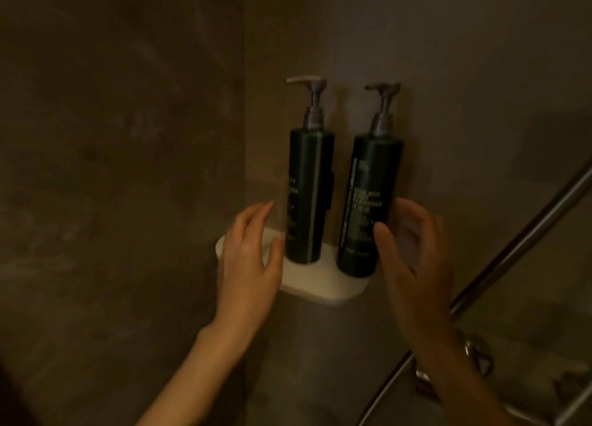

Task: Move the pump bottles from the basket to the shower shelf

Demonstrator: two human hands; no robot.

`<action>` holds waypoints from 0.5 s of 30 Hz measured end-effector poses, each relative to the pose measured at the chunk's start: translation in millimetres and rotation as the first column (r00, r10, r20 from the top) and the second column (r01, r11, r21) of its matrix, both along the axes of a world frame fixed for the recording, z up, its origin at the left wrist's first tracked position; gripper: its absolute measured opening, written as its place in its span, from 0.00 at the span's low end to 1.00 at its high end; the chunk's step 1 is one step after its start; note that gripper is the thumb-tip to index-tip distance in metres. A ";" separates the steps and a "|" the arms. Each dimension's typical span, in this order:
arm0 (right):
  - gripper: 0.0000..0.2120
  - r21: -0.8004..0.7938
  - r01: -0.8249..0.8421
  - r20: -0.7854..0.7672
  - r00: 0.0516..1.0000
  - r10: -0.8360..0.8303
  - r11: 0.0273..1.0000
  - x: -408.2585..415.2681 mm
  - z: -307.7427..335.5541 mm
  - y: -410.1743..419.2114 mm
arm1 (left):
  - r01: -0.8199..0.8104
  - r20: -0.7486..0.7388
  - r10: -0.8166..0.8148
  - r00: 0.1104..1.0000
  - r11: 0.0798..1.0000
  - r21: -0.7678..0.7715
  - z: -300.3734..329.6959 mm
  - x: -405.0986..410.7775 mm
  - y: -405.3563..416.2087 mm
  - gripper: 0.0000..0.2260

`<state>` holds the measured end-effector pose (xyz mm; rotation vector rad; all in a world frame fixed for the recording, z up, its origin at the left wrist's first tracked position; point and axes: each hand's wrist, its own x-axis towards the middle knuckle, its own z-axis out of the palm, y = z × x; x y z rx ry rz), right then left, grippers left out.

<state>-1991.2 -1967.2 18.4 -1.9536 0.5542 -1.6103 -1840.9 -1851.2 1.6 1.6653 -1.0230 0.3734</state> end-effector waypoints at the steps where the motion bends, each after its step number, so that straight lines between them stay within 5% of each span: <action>1: 0.16 -0.039 -0.005 -0.020 1.000 0.004 0.999 -2.1 -4.3 6.3 | -0.060 0.044 0.058 0.997 0.997 0.046 -3.7 -4.0 9.9 0.20; 9: 0.12 -0.180 -0.217 -0.270 0.949 0.163 0.960 -13.6 -73.3 63.2 | -0.457 0.256 0.389 0.885 0.834 0.309 -65.9 -63.2 93.7 0.17; 15: 0.13 -0.112 -0.433 -0.492 0.806 0.329 0.895 -35.8 -150.5 105.4 | -0.518 0.190 0.517 0.834 0.620 0.589 -145.4 -126.0 146.7 0.19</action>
